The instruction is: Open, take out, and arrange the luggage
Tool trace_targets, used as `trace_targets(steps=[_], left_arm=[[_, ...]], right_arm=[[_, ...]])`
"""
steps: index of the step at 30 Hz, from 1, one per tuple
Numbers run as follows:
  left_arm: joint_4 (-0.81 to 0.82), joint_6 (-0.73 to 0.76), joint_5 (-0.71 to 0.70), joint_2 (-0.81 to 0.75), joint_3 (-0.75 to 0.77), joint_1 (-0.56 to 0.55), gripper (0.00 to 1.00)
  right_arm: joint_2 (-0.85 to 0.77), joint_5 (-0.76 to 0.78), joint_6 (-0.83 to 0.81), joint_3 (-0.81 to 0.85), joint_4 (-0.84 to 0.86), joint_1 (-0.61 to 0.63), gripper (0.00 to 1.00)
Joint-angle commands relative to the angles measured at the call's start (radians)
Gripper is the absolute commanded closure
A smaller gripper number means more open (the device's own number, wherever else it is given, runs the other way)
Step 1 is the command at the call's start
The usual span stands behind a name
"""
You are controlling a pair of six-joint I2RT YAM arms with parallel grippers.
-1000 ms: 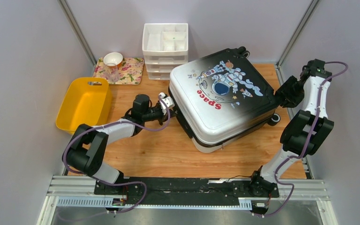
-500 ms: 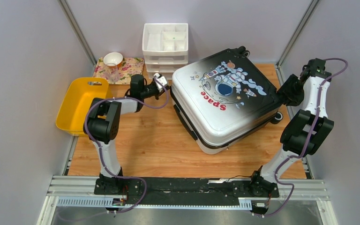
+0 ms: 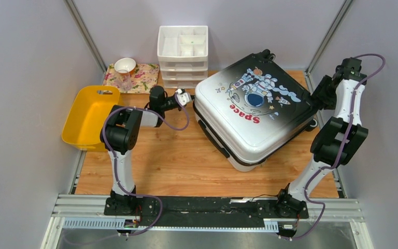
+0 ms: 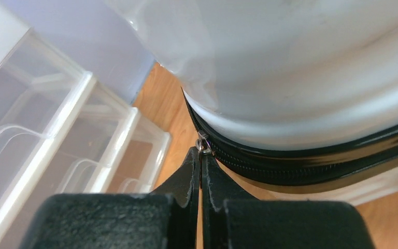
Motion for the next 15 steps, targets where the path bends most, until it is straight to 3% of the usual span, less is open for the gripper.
trace_targets(steps=[1,6,9,14,15], left_arm=[[0.199,-0.103,0.17,-0.12,-0.118,-0.121,1.0],[0.259,-0.194,0.155,-0.255,-0.293,-0.171,1.0],[0.255,-0.156,0.126,-0.351,-0.414,-0.217,1.0],[0.137,-0.285,0.014,-0.445,-0.444,-0.338,1.0],[0.127,-0.336,-0.021,-0.448,-0.447,-0.356,1.0]], right_arm=[[0.111,0.089,-0.264,0.059,0.192,0.077,1.0],[0.162,0.023,-0.292,0.15,0.192,0.151,1.0],[0.168,-0.007,-0.323,0.148,0.202,0.217,1.0],[0.167,-0.079,-0.349,0.111,0.213,0.269,1.0],[0.174,-0.079,-0.35,0.114,0.207,0.269,0.91]])
